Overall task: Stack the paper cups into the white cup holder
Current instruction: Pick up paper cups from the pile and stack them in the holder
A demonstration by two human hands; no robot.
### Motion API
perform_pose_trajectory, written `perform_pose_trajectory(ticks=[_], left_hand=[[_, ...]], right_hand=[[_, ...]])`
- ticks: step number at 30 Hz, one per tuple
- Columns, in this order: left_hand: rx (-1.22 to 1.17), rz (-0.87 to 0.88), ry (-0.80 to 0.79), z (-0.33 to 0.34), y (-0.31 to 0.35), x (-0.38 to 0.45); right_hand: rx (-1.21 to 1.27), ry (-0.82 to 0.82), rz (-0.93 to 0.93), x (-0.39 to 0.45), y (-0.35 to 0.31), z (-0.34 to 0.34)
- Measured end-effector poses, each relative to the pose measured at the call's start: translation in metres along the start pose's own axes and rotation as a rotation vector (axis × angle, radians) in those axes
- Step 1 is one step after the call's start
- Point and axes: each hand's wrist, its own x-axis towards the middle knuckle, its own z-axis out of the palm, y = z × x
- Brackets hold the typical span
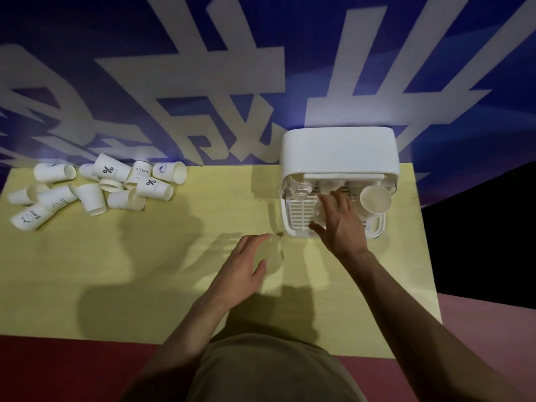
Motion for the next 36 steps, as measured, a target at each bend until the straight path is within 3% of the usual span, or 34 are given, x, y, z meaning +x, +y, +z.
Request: perform_pose_trajectory(ticks=[4, 9, 21, 27, 36], left_hand=[[-0.028, -0.062, 0.037, -0.024, -0.036, -0.019], [-0.035, -0.131, 0.13, -0.079, -0.108, -0.044], [0.114, -0.43, 0.591, -0.293, -0.372, -0.09], [0.119, -0.668, 0.505, -0.365, -0.494, -0.076], [0.172, -0.633, 0.386, -0.391, -0.557, -0.037]], right_hand=[[0.051, 0.064, -0.073, -0.026, -0.043, 0.005], [0.172, 0.009, -0.2, -0.032, -0.132, 0.028], [0.078, -0.198, -0.383, 0.029, -0.368, 0.125], [0.02, -0.234, -0.345, 0.067, -0.416, 0.162], [-0.124, -0.211, -0.357, 0.127, -0.448, 0.193]])
